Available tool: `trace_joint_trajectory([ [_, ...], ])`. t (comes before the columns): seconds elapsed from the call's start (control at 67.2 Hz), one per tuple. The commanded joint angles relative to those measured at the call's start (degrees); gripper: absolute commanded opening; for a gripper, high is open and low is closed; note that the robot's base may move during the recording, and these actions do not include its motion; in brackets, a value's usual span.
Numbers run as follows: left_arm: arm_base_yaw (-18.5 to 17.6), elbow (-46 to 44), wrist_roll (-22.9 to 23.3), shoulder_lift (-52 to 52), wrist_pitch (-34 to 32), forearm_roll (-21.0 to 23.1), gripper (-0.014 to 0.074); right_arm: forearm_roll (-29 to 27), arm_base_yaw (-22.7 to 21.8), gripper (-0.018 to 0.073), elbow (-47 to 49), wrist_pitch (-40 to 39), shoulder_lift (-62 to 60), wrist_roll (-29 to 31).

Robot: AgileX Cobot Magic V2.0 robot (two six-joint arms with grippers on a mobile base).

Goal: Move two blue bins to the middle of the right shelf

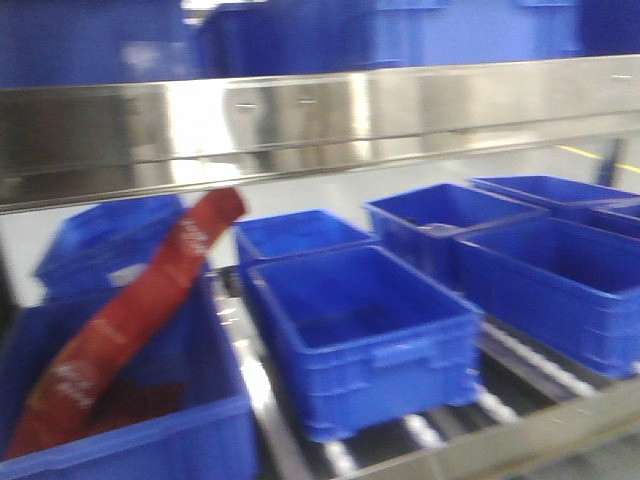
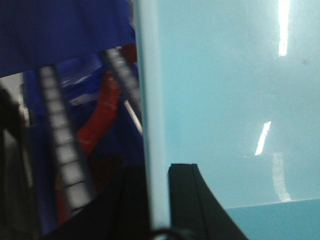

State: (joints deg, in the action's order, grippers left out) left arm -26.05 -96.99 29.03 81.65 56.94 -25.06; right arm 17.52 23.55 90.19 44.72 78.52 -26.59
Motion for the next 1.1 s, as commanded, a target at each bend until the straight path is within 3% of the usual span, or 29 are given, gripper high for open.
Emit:
trace_joint_trajectory([
  [0.0, 0.08, -0.87, -0.44, -0.56, -3.99, -1.21, -0.0111, 0.25, 0.12, -0.0165, 1.14, -6.35, -1.45, 0.76],
  [1.086, 0.08, -0.87, -0.44, -0.56, -3.99, -1.21, -0.0111, 0.25, 0.12, -0.0165, 1.14, -6.35, -1.45, 0.76],
])
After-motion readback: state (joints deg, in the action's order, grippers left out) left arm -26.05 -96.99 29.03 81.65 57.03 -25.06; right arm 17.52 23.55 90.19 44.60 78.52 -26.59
